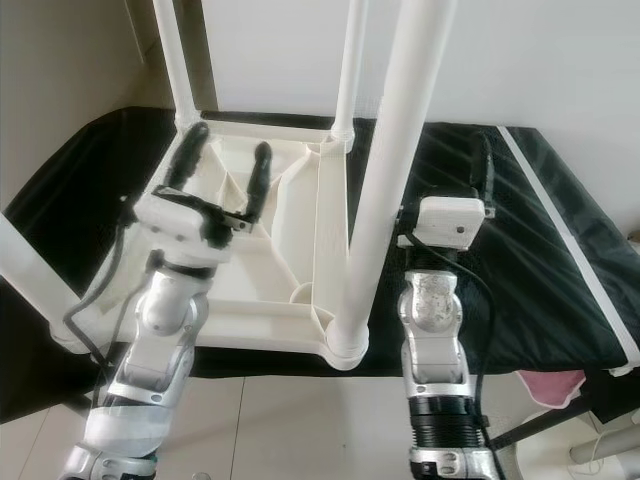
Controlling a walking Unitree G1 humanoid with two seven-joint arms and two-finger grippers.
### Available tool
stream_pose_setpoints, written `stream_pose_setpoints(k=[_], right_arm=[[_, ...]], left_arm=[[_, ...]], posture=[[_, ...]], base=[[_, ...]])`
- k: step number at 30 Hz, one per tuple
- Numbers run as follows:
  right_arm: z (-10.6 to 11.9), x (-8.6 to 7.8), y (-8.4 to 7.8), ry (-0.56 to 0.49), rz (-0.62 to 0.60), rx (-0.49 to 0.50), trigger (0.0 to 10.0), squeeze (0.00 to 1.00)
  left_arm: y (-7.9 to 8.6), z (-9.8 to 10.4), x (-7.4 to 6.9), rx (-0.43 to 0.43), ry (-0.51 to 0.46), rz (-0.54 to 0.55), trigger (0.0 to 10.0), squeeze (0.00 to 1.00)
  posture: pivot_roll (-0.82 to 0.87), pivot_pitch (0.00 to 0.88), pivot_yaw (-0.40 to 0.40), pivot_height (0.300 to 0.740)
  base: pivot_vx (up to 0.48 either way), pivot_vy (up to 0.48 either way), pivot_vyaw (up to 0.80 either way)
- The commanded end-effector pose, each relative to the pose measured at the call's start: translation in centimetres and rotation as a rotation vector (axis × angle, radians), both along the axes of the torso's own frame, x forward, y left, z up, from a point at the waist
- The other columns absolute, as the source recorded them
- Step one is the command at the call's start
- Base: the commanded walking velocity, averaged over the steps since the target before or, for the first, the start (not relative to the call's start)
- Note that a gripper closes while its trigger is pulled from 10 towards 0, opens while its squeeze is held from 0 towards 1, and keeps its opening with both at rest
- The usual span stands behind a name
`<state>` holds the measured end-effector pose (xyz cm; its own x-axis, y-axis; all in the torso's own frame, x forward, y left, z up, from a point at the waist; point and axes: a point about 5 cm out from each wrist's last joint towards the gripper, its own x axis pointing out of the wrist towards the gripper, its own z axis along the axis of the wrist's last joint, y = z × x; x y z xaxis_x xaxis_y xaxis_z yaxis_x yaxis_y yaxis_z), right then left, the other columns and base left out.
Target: Building children table
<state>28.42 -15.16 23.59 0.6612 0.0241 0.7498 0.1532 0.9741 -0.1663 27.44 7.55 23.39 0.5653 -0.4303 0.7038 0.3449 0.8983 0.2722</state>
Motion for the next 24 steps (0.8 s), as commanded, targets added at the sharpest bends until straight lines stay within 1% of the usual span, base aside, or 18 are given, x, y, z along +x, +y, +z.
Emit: stream_pose_setpoints(k=[1,2,3,6,19,22,23,24], right_arm=[[-0.7,0.1,0.0,0.036,0.021,-0.043,10.0,0.00],[-0.9,0.1,-0.3,0.043,0.024,-0.069,10.0,0.00],[-0.9,0.1,-0.3,0.043,0.024,-0.069,10.0,0.00],[-0.7,0.3,-0.9,0.045,0.033,-0.120,10.0,0.00],[-0.6,0.3,-1.1,0.043,0.055,-0.149,10.0,0.00],[-0.5,0.3,-1.1,0.039,0.054,-0.148,10.0,0.00],[-0.2,0.2,-1.3,0.021,0.048,-0.125,10.0,0.00],[-0.2,0.2,-1.3,0.021,0.048,-0.125,10.0,0.00]], left_arm=[[-0.3,-0.3,-0.3,0.052,-0.007,-0.062,10.0,0.00],[-0.2,-0.5,-0.3,0.073,-0.004,-0.083,10.0,0.00],[-0.2,-0.5,-0.3,0.073,-0.004,-0.083,10.0,0.00],[-0.1,-0.5,-0.6,0.131,-0.022,-0.124,10.0,0.00],[0.2,-0.5,-0.6,0.145,-0.017,-0.141,10.0,0.00],[0.3,-0.5,-0.5,0.149,-0.018,-0.141,10.0,0.00],[0.4,-0.6,-0.4,0.157,-0.014,-0.137,10.0,0.00],[0.4,-0.6,-0.4,0.157,-0.014,-0.137,10.0,0.00]], posture=[[0.04,0.024,-0.043,0.740],[0.04,0.025,-0.043,0.740],[0.04,0.025,-0.043,0.740],[0.04,0.024,-0.043,0.740],[0.04,0.026,-0.044,0.740],[0.04,0.025,-0.044,0.740],[0.04,0.028,-0.044,0.740],[0.04,0.028,-0.044,0.740]], base=[[0.000,0.000,0.00],[0.000,0.000,0.00],[0.000,0.000,0.00],[0.000,0.000,0.00],[0.000,0.000,0.00],[0.000,0.000,0.00],[0.000,0.000,0.00],[0.000,0.000,0.00]])
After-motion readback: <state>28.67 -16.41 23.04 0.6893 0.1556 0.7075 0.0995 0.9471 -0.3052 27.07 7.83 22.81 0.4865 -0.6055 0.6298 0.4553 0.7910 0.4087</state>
